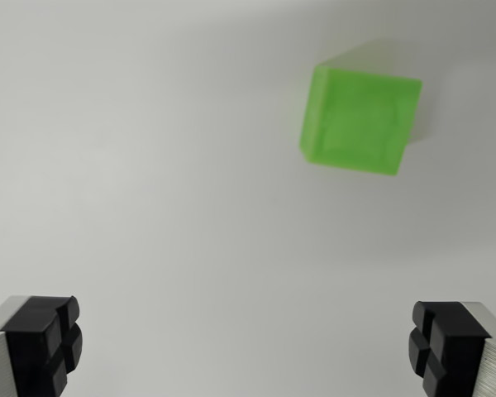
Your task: Stack cube
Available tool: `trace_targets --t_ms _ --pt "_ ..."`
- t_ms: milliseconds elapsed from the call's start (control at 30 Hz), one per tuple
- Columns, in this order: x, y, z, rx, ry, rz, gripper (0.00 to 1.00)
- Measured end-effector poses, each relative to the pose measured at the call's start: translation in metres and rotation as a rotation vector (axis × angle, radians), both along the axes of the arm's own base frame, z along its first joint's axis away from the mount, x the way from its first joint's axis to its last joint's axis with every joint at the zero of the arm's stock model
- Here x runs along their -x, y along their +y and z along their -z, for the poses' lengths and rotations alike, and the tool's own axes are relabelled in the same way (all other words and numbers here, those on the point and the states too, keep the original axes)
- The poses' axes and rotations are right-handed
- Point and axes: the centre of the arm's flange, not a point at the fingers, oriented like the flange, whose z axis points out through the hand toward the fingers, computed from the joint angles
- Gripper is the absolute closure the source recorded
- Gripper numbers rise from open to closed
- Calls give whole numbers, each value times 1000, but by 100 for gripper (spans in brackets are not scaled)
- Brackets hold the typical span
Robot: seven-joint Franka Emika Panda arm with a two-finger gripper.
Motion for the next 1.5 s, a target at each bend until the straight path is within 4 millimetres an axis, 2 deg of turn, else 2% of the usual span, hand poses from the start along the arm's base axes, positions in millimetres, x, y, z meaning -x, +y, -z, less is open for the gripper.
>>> trace_targets --t_ms 700,1500 --pt "-17 -67 55 -2 2 117 0" --pt "-17 -66 149 0 3 121 0"
